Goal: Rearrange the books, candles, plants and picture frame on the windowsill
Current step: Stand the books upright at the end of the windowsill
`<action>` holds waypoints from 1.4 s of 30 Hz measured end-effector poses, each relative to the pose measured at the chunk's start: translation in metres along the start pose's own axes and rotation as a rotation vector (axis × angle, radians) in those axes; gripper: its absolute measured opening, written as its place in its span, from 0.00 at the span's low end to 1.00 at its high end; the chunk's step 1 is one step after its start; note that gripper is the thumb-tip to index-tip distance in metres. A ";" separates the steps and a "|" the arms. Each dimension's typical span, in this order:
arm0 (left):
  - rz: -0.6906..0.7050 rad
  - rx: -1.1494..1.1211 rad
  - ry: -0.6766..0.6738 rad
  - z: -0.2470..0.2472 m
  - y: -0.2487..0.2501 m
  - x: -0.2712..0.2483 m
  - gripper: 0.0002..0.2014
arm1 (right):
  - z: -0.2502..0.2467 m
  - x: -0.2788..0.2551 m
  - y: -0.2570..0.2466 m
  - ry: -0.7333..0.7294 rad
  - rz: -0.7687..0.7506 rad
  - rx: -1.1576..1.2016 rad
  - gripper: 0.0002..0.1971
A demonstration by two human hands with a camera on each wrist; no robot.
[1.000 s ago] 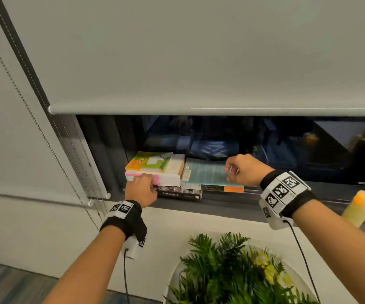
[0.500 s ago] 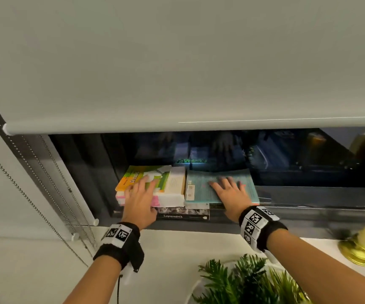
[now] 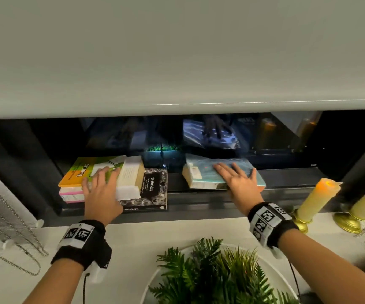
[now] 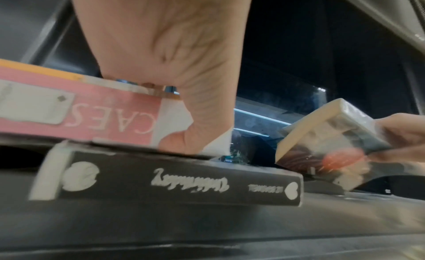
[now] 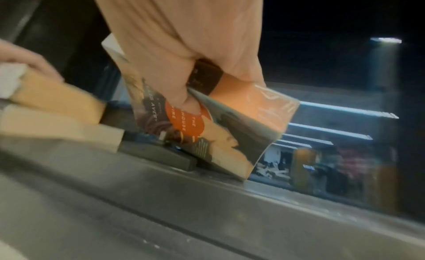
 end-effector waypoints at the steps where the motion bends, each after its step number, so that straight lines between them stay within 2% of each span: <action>1: -0.010 0.006 -0.005 -0.003 0.005 0.000 0.47 | -0.004 -0.004 0.011 0.037 0.018 0.057 0.40; 4: 0.031 0.025 0.010 -0.015 0.033 -0.001 0.44 | -0.021 -0.013 0.033 0.182 0.065 0.249 0.35; 8: 0.160 -0.055 0.050 -0.033 0.087 -0.002 0.37 | -0.041 -0.020 0.043 0.381 0.100 0.444 0.33; 10: 0.234 -0.082 0.061 -0.039 0.110 -0.004 0.34 | -0.054 -0.020 0.041 0.460 0.099 0.402 0.32; 13: 0.303 -0.146 0.002 -0.037 0.134 -0.010 0.32 | -0.062 -0.019 0.046 0.507 0.110 0.292 0.32; 15: 0.336 -0.135 -0.060 -0.028 0.145 -0.014 0.32 | -0.045 -0.016 0.057 0.441 0.126 0.295 0.33; 19: 0.332 -0.008 -0.206 -0.001 0.146 -0.020 0.33 | 0.024 -0.016 0.069 0.134 0.092 0.310 0.33; 22: 0.300 0.034 -0.274 0.013 0.138 -0.022 0.34 | 0.035 -0.007 0.070 0.113 0.119 0.330 0.33; 26: 0.297 0.048 -0.275 0.020 0.129 -0.027 0.33 | 0.040 -0.001 0.066 0.031 0.157 0.164 0.38; 32: 0.332 -0.121 -0.143 0.007 0.116 -0.038 0.32 | 0.035 -0.005 0.059 0.018 0.193 0.043 0.46; 37: 0.262 -0.154 0.088 -0.029 0.072 -0.033 0.27 | 0.010 -0.005 0.034 -0.011 0.160 0.096 0.52; 40: 0.186 -0.150 0.186 -0.049 0.044 -0.025 0.16 | -0.019 0.002 -0.012 0.061 -0.003 0.127 0.45; 42: 0.142 -0.189 0.190 -0.050 0.025 -0.020 0.11 | -0.029 0.009 -0.050 0.072 -0.139 0.175 0.38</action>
Point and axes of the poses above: each hand's wrist, its own x-axis towards the middle knuckle, its own z-axis out of the palm, y = z × x, the point moved 7 cm from there along x, towards the middle knuckle, and after that the axes turned 3 degrees about x, right-handed, at the moved point
